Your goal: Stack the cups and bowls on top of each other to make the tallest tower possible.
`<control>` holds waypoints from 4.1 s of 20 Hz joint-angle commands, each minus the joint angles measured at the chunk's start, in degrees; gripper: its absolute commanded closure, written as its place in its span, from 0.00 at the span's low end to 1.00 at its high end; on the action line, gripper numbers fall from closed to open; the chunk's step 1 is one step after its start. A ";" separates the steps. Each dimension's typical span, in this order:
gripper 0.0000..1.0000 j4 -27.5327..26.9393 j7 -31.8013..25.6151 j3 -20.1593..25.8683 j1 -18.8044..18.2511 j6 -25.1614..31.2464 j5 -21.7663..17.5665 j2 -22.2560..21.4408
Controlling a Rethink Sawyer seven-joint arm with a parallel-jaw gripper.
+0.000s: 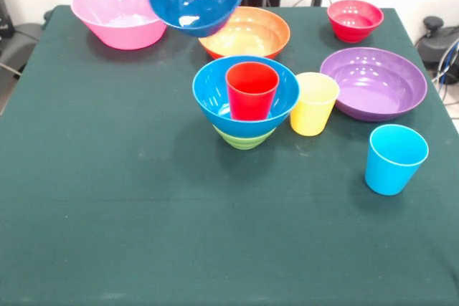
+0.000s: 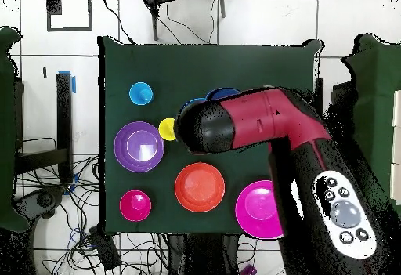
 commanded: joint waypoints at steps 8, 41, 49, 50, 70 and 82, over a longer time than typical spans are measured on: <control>1.00 8.20 14.22 -6.26 6.46 -9.98 -2.05 4.03; 1.00 10.04 17.65 -12.82 12.70 -26.96 -3.57 3.51; 1.00 9.75 18.23 -15.87 15.52 -29.34 -3.87 1.62; 1.00 9.53 18.42 -16.54 15.98 -29.65 -4.15 1.46; 1.00 2.89 23.80 -32.34 27.76 -37.16 -11.84 4.45; 1.00 -0.22 24.46 -34.56 29.74 -39.11 -10.50 10.74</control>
